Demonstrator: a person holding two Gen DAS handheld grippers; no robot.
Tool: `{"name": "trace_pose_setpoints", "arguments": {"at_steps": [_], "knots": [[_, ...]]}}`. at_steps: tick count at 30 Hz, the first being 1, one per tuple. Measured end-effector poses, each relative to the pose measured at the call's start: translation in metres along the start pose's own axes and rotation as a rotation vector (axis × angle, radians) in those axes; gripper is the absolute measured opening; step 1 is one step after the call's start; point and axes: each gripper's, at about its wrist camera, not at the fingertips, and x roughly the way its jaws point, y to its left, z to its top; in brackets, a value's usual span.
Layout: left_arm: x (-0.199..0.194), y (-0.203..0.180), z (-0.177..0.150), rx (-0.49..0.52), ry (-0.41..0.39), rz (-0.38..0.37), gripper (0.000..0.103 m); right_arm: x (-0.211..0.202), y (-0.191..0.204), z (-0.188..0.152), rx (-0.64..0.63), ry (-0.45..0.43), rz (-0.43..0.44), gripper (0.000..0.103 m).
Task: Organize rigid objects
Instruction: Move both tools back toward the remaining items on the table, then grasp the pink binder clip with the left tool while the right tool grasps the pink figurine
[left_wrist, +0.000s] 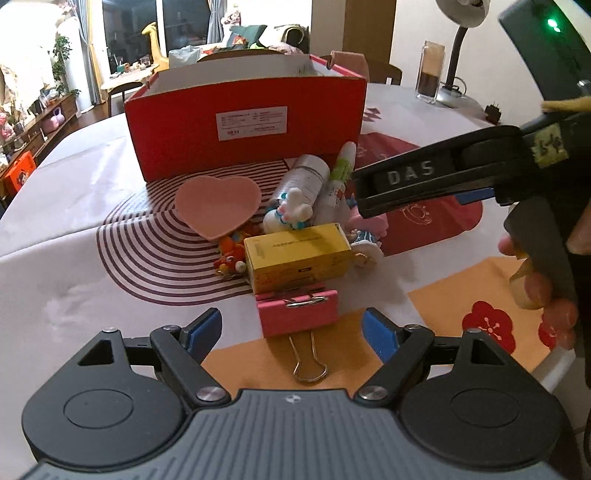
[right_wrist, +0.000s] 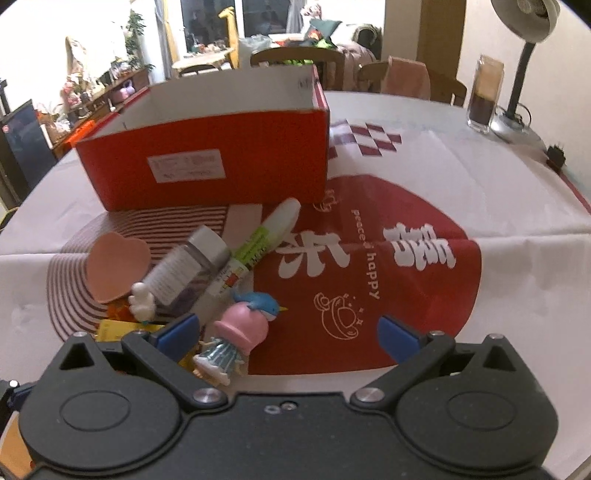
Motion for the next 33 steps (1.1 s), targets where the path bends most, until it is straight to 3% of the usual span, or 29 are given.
{"name": "trace_pose_setpoints", "arguments": {"at_steps": [13, 19, 27, 29, 33], "knots": [[0.024, -0.001, 0.004, -0.041, 0.055, 0.059, 0.083, 0.022, 0.009, -0.003, 0.026, 0.048, -0.010, 0.093], [0.024, -0.003, 0.007, -0.019, 0.063, 0.071, 0.083, 0.023, 0.016, -0.004, 0.026, 0.059, 0.021, 0.072], [0.021, 0.001, 0.011, -0.023, 0.083, 0.033, 0.052, 0.019, 0.017, -0.002, 0.052, 0.063, 0.064, 0.044], [0.019, 0.003, 0.011, -0.030, 0.090, 0.026, 0.050, 0.018, 0.017, -0.001, 0.068, 0.065, 0.076, 0.037], [0.017, 0.010, 0.010, -0.045, 0.102, 0.030, 0.050, 0.016, 0.018, -0.001, 0.078, 0.071, 0.069, 0.037]]}}
